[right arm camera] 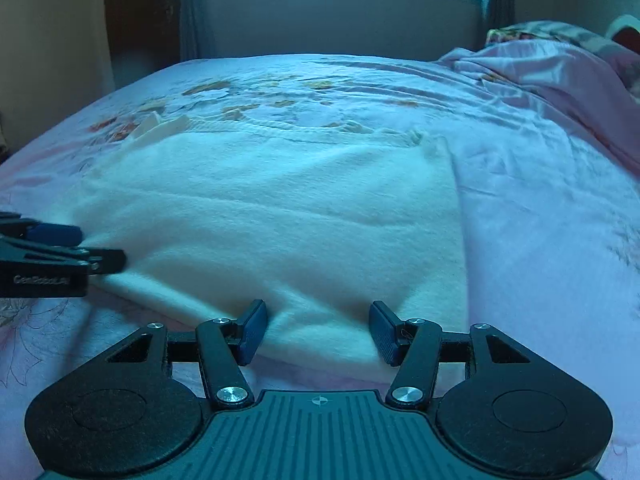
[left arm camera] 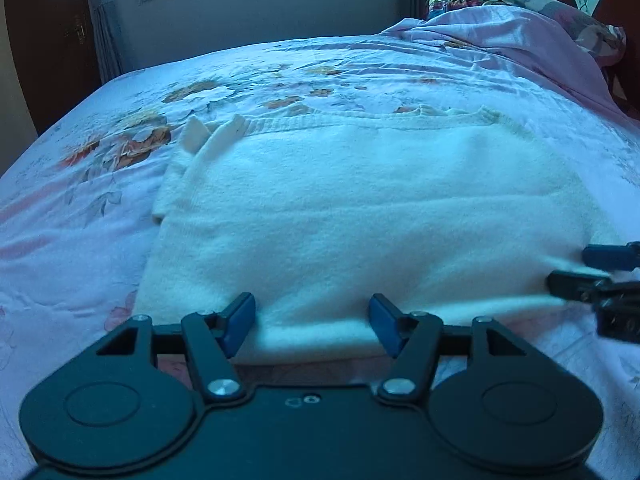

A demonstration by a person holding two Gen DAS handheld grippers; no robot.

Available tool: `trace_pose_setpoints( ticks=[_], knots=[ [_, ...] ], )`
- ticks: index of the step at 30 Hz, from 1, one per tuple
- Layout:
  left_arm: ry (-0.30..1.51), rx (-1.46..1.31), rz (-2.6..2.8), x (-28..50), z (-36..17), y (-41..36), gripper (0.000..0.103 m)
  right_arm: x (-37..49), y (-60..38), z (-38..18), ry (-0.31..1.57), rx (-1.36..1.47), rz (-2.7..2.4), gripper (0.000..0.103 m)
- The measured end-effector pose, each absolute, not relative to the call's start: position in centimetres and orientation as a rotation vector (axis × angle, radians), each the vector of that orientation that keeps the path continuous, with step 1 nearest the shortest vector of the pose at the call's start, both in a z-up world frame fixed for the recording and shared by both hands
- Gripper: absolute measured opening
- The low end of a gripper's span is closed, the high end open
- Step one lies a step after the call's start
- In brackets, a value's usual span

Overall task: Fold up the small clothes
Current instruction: 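Smooth the folded sweater flat with both grippers open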

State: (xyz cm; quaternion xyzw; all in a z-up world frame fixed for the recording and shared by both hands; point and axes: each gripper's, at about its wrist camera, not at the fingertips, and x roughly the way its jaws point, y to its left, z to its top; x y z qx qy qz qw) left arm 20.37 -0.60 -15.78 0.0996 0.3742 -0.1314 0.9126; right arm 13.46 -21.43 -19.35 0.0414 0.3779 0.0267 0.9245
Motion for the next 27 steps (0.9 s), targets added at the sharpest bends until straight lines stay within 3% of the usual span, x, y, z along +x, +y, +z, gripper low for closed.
trace_pose_setpoints(
  ticks=[17,27],
  knots=[
    [0.852,0.079,-0.2,19.2,-14.8,3.2,0.063,10.0,-23.6,-17.8,0.76,0.211,-0.018,0.056],
    [0.782,0.046,-0.172,20.9,-12.6,3.7,0.065,11.6,-22.6,-16.1,0.72,0.208,-0.024,0.056]
  ],
)
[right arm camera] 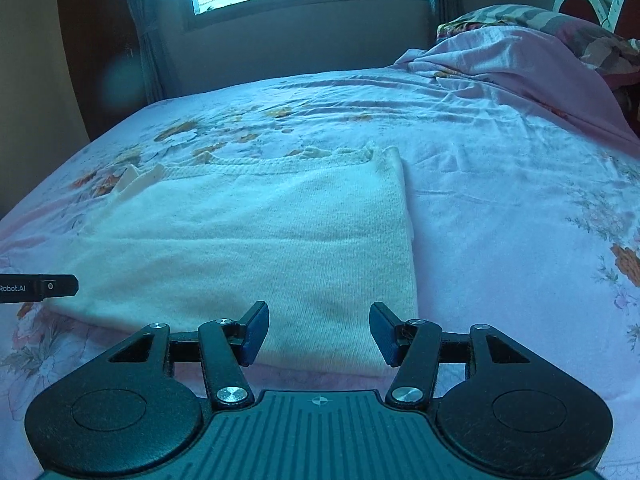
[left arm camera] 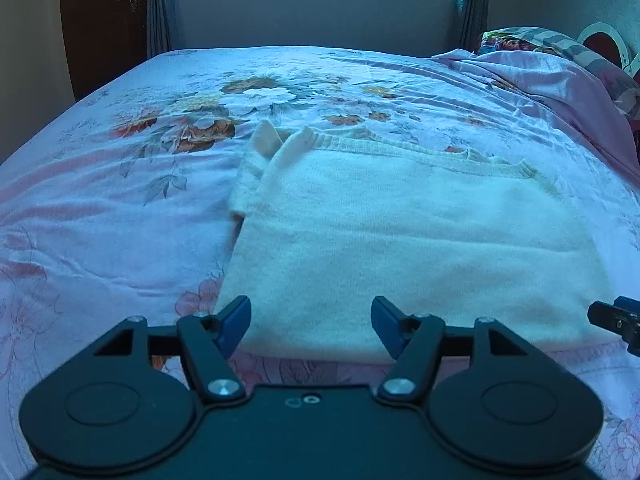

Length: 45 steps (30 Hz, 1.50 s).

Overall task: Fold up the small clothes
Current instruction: 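Smooth the folded sweater flat with both grippers open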

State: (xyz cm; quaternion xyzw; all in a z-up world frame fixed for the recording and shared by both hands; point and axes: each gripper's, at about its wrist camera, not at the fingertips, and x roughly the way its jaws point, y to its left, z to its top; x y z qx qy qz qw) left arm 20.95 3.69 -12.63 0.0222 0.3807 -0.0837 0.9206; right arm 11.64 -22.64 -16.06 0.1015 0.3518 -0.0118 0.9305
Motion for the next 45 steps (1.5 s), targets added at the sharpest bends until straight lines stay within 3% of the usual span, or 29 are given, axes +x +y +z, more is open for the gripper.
trace_pose_setpoints(
  ticks=[7,18,28,33,45],
  knots=[
    [0.849,0.003,-0.14,23.2,-15.5,5.0,0.072,13.5,-23.3,-18.7,0.824,0.199,-0.024,0.056],
    [0.797,0.07,-0.16,22.3,-14.2,4.1,0.069,12.9,-23.2,-17.3,0.735,0.197,-0.036,0.056],
    [0.786,0.093,-0.155,26.1,-14.3,2.6,0.069,16.1,-25.7,-17.0,0.691,0.235,-0.097,0.056],
    [0.844,0.014,-0.129,27.5,-16.1,4.1,0.084,17.7,-27.1,-17.7,0.712,0.296,-0.046,0.056],
    [0.813,0.001,-0.11,27.2,-16.2,5.3,0.081,19.0,-28.3,-18.5,0.726,0.313,-0.041,0.056]
  ],
)
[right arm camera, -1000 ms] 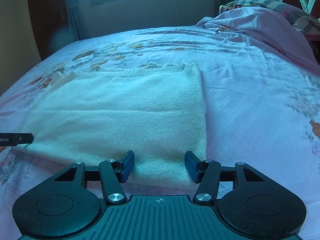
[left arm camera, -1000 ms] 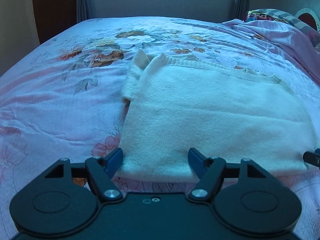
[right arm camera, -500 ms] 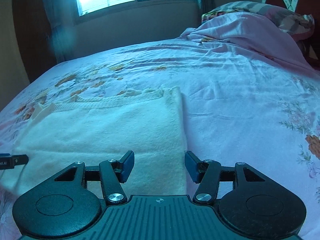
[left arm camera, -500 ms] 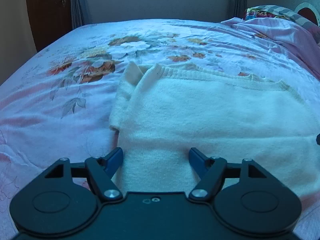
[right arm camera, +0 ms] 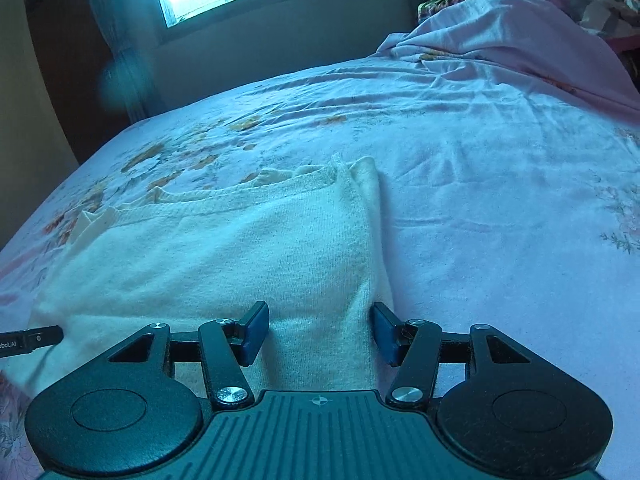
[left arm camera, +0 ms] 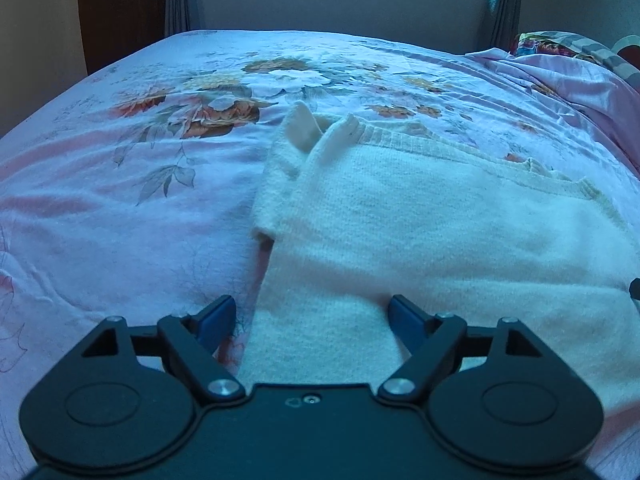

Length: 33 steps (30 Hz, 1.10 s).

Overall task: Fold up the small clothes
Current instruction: 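Smooth the folded sweater flat with both grippers open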

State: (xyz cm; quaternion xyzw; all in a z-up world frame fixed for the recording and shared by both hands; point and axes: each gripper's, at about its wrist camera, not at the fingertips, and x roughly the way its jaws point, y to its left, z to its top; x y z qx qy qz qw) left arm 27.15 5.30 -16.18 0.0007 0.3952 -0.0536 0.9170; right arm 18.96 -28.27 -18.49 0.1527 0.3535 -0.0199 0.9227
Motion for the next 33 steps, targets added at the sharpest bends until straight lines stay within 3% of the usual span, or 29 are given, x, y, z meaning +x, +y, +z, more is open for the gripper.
trace_pose_setpoints(
  ticks=[3,9,16,33],
  knots=[
    [0.799,-0.012,-0.123,26.6,-15.1,4.9,0.061,18.2,-27.9,-17.3,0.664,0.26,-0.096,0.056],
    [0.766,-0.003,-0.2,28.5,-13.2,2.2,0.061,20.3,-24.9,-17.1,0.686,0.182,-0.012,0.056],
    [0.826,0.032,-0.161,33.2,-15.8,1.9,0.067,23.7,-23.2,-19.5,0.768,0.112,-0.008,0.056],
    [0.81,0.043,-0.125,29.9,-14.2,4.6,0.069,21.4,-18.3,-18.7,0.741,0.07,0.081,0.056]
  ],
)
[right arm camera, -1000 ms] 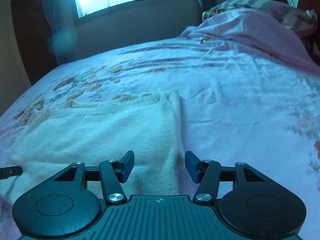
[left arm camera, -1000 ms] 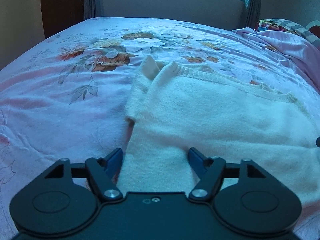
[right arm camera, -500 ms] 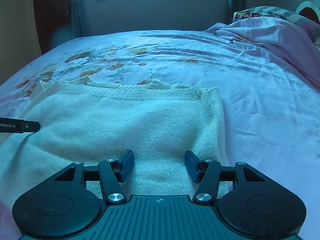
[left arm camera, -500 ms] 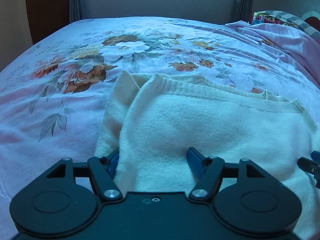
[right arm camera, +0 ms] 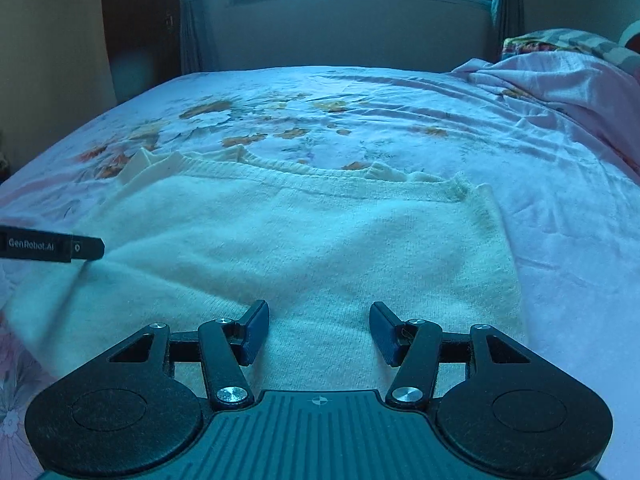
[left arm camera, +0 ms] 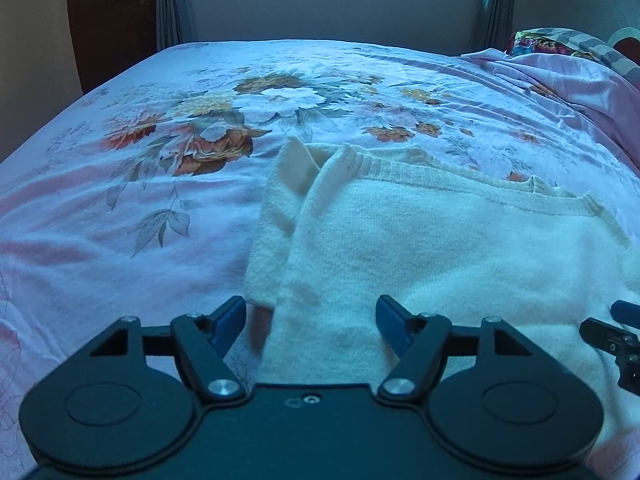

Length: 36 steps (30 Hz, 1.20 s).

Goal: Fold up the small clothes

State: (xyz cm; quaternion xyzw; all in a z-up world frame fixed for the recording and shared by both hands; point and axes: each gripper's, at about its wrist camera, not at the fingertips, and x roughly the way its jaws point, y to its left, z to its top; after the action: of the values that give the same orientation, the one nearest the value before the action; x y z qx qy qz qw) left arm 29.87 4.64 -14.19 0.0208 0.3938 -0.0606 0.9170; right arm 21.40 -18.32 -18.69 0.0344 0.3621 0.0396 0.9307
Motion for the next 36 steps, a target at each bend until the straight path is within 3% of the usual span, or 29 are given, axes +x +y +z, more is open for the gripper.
trace_pose_setpoints(
  ticks=[8,13,16,17,23,36],
  knots=[
    [0.823,-0.025,-0.114,29.4,-12.8,7.1,0.082,19.9,-17.2,-17.6,0.736,0.121,0.124,0.056],
    [0.903,-0.175,-0.186,30.0,-13.4,9.6,0.081,19.7,-16.3,-17.5,0.737,0.143,0.149,0.056],
    [0.954,-0.288,-0.263,30.7,-14.6,10.4,0.07,19.8,-15.7,-17.8,0.741,0.146,0.156,0.056],
    [0.971,-0.31,-0.275,31.0,-15.0,10.5,0.061,19.8,-15.6,-17.8,0.74,0.146,0.157,0.056],
    [0.978,-0.381,-0.331,32.4,-16.4,10.5,0.057,20.0,-15.8,-18.2,0.74,0.154,0.164,0.056],
    [0.959,-0.486,-0.404,35.4,-17.9,8.7,0.016,23.0,-15.3,-17.8,0.715,0.085,0.118,0.056]
  ],
)
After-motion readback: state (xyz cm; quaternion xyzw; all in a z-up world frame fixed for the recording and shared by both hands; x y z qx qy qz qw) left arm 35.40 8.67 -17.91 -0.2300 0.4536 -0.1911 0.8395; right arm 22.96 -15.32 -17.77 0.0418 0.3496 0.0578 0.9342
